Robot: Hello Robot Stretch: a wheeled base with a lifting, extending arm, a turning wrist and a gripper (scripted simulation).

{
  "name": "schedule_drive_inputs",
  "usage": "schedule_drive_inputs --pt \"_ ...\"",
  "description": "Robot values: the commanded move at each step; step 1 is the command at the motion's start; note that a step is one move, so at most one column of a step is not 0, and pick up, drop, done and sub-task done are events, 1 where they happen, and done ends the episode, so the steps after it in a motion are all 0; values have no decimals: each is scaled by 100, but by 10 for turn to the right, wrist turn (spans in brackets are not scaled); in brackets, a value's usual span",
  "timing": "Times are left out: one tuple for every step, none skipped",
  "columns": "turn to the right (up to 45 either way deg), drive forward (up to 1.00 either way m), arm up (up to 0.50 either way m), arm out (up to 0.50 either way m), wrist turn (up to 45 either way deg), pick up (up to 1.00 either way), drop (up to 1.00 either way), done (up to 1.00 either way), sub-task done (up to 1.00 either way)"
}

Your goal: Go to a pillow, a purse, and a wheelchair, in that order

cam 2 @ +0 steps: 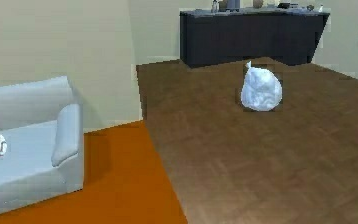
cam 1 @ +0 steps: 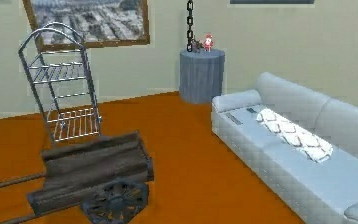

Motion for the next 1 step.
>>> schedule_drive_inputs --pt "150 0 0 0 0 0 0 0 0"
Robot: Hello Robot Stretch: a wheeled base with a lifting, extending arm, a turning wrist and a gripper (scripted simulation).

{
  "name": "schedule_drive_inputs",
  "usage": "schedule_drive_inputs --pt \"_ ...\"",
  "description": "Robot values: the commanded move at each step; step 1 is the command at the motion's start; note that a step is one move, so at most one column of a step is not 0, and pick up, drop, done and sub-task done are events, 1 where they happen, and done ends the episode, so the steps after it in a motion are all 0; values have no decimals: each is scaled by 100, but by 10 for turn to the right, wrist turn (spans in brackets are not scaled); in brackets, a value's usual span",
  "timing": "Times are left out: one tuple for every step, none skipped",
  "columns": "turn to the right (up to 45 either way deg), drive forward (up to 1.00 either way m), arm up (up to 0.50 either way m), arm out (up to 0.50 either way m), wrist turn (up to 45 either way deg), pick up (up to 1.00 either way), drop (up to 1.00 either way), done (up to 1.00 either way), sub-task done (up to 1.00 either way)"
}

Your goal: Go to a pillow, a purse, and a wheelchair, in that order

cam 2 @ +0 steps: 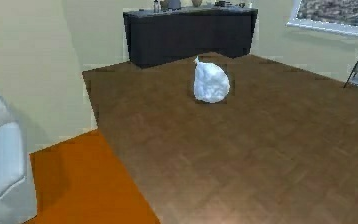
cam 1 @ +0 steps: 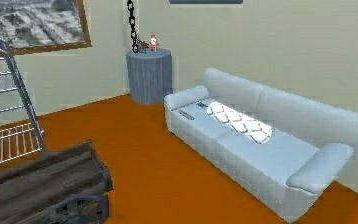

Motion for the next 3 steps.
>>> schedule_drive_inputs --pt "0 100 0 0 0 0 0 0 0" --pt "150 0 0 0 0 0 0 0 0" --pt "30 0 0 0 0 0 0 0 0"
